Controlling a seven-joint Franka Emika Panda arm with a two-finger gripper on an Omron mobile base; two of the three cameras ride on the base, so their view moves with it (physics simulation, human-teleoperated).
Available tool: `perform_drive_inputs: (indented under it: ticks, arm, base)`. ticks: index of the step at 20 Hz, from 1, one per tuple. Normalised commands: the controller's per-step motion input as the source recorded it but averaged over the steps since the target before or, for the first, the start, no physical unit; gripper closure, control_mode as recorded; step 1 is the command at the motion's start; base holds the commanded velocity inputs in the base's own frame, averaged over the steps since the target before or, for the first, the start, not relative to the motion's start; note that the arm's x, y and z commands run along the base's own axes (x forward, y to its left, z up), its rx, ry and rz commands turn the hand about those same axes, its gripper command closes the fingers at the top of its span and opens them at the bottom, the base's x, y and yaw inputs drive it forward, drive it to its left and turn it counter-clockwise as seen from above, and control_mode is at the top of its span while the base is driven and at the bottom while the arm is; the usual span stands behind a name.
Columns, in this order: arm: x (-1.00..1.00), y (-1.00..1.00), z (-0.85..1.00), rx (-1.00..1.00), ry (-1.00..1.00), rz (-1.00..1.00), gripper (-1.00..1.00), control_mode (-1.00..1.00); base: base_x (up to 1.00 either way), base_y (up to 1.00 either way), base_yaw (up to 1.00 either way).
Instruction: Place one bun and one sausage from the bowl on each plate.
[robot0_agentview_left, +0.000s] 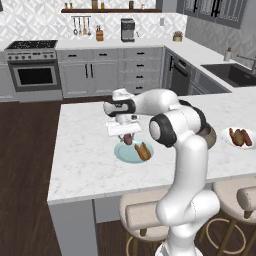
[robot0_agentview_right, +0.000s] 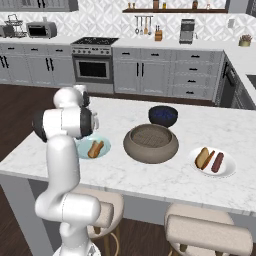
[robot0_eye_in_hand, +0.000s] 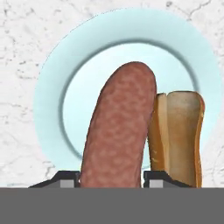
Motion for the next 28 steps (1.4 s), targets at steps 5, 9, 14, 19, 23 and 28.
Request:
perform_drive_inputs:
  ticks: [5, 9, 14, 19, 23, 28]
  arm:
    - [0.00, 0.07, -0.65, 0.00, 0.00, 0.00, 1.00, -1.00]
    - [0.00, 0.00, -0.54, 0.00, 0.00, 0.00, 1.00, -1.00]
    - [0.00, -0.01, -0.18, 0.00, -0.07, 0.00, 1.00, -1.00]
    - [0.00, 0.00, 0.00, 0.00, 0.00, 0.00, 1.00, -1.00]
    - [0.00, 0.00, 0.00, 0.00, 0.00, 0.00, -1.00, -1.00]
    - [0.00, 0.00, 0.00, 0.00, 0.00, 0.00, -1.00, -1.00]
  base:
    - [0.00, 0.00, 0.00]
    - [0.00, 0.00, 0.00]
    - [0.00, 0.00, 0.00]
    - [0.00, 0.00, 0.00]
    - [0.00, 0.00, 0.00]
    - [0.00, 0.00, 0.00]
